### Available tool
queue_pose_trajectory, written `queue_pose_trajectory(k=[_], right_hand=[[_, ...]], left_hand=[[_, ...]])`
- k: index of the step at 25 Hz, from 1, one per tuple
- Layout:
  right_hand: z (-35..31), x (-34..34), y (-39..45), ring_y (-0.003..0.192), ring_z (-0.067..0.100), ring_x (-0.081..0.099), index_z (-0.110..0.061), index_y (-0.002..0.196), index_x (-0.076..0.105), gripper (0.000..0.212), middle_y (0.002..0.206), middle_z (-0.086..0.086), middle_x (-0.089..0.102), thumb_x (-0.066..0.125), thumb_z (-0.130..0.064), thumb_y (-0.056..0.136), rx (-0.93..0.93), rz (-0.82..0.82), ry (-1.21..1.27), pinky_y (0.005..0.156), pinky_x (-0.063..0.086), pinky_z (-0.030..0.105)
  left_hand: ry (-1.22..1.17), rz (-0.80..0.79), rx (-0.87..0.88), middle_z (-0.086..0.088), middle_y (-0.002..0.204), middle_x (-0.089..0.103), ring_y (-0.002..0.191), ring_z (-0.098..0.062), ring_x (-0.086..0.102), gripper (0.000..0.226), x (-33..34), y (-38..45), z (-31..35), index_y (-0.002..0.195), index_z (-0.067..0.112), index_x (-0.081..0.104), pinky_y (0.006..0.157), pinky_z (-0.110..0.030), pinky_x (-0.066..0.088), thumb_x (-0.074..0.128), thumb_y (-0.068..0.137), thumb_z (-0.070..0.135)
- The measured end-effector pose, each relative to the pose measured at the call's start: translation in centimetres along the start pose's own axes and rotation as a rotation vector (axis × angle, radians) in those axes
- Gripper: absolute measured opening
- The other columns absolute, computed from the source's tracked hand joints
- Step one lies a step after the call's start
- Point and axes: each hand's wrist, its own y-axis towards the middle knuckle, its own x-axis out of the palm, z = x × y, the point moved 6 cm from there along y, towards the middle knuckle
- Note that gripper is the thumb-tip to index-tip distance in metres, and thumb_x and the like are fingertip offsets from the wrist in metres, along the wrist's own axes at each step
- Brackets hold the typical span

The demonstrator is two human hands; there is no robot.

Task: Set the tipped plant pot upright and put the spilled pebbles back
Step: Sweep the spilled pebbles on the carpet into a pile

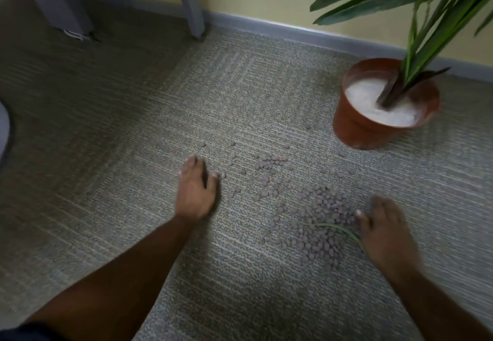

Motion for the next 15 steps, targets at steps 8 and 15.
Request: queue_pose_trajectory(k=[8,15], right_hand=[[-8.1,2.3,-3.5,0.154,0.027,0.022,-0.015,0.158,0.029,0.065,0.166,0.008,0.026,0.017,-0.053,0.106,-0.180,0.019,-0.074,0.124,0.021,0.048],[-6.2,-1.0,1.2,0.148,0.032,0.027,-0.016,0.155,0.032,0.060,0.162,0.014,0.029,0.037,-0.048,0.104,-0.156,0.075,0.009,0.116,0.032,0.052]], left_hand=[[0.104,-0.184,0.353,0.000,0.171,-0.008,0.157,-0.013,-0.013,0.063,3.6,-4.1,6.9,0.163,0.024,0.006,0.128,-0.046,-0.002,0.020,0.108,0.052],[0.106,0.019,0.095,-0.004,0.172,-0.005,0.157,-0.021,-0.010,0.072,-1.2,4.7,1.2,0.162,0.023,0.013,0.125,-0.055,-0.005,0.031,0.103,0.061]])
